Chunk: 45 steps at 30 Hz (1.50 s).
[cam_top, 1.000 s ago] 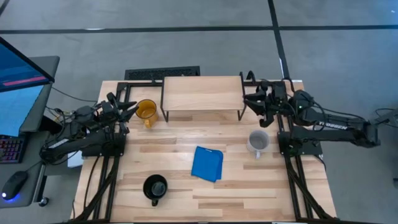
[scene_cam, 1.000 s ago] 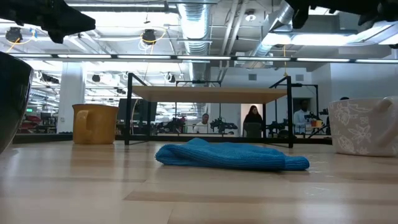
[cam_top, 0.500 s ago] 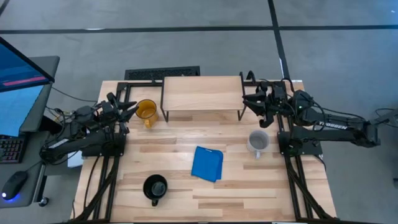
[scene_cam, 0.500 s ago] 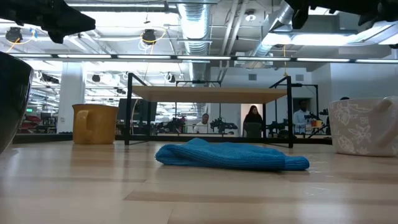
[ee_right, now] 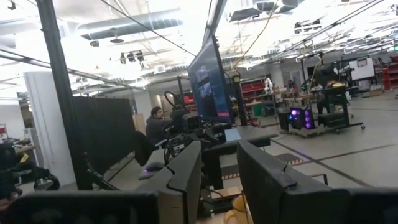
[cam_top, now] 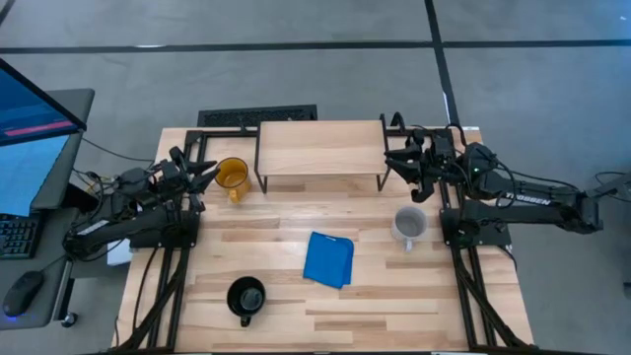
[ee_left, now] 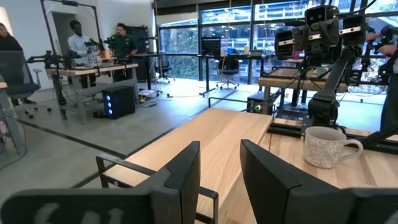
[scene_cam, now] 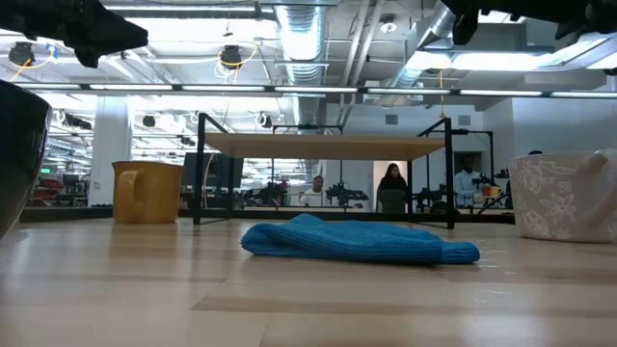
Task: Stack small to large cups/mugs on shelf
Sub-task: Put the yellow mug on the shelf
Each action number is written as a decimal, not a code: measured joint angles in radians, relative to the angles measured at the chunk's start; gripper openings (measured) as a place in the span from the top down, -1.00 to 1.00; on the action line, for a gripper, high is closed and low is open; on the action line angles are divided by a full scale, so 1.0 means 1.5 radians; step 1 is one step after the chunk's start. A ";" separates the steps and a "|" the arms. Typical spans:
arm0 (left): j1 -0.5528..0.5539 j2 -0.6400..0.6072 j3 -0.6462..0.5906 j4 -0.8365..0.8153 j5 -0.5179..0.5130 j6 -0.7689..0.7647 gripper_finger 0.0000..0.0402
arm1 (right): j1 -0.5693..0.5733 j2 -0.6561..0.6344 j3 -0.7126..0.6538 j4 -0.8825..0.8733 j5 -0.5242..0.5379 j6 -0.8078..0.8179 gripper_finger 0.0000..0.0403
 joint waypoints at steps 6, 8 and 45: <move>0.000 0.000 0.000 -0.014 -0.002 -0.001 0.48 | 0.000 0.000 0.000 -0.004 0.000 0.000 0.37; 0.000 0.000 -0.001 -0.016 -0.002 -0.010 0.48 | 0.000 0.000 0.000 -0.006 0.000 0.000 0.37; 0.000 0.000 0.000 -0.028 0.001 -0.149 -0.13 | 0.000 0.000 0.000 -0.052 0.000 0.000 0.37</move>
